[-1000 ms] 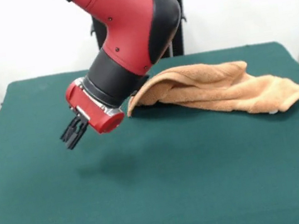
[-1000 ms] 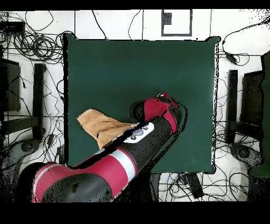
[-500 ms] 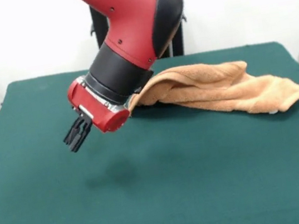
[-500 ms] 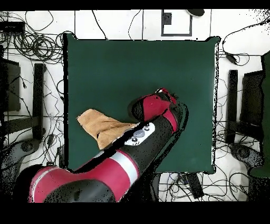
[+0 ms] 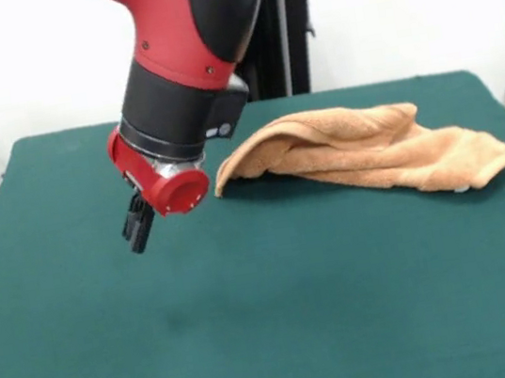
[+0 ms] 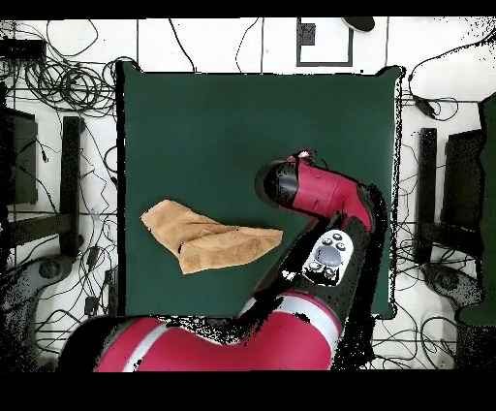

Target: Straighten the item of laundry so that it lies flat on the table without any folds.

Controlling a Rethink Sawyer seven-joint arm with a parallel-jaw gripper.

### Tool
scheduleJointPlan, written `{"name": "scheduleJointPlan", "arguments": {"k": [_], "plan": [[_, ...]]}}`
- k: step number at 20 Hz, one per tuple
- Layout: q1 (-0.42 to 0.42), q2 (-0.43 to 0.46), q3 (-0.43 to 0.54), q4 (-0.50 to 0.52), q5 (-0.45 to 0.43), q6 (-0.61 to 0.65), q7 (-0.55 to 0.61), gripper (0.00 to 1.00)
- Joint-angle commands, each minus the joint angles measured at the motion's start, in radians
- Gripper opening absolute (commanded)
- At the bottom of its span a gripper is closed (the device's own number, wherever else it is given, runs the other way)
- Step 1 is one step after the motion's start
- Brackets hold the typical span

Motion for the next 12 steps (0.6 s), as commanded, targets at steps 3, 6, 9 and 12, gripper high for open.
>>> {"name": "scheduleJointPlan", "arguments": {"k": [3, 6, 9, 12], "plan": [[-0.006, -0.105, 0.318, 0.155, 0.022, 0.159, -0.041, 0.00], [0.003, -0.100, 0.328, 0.171, 0.026, 0.155, 0.004, 0.00], [0.018, -0.092, 0.334, 0.187, 0.033, 0.118, 0.053, 0.00], [0.041, -0.078, 0.324, 0.180, 0.039, 0.117, 0.095, 0.00]]}}
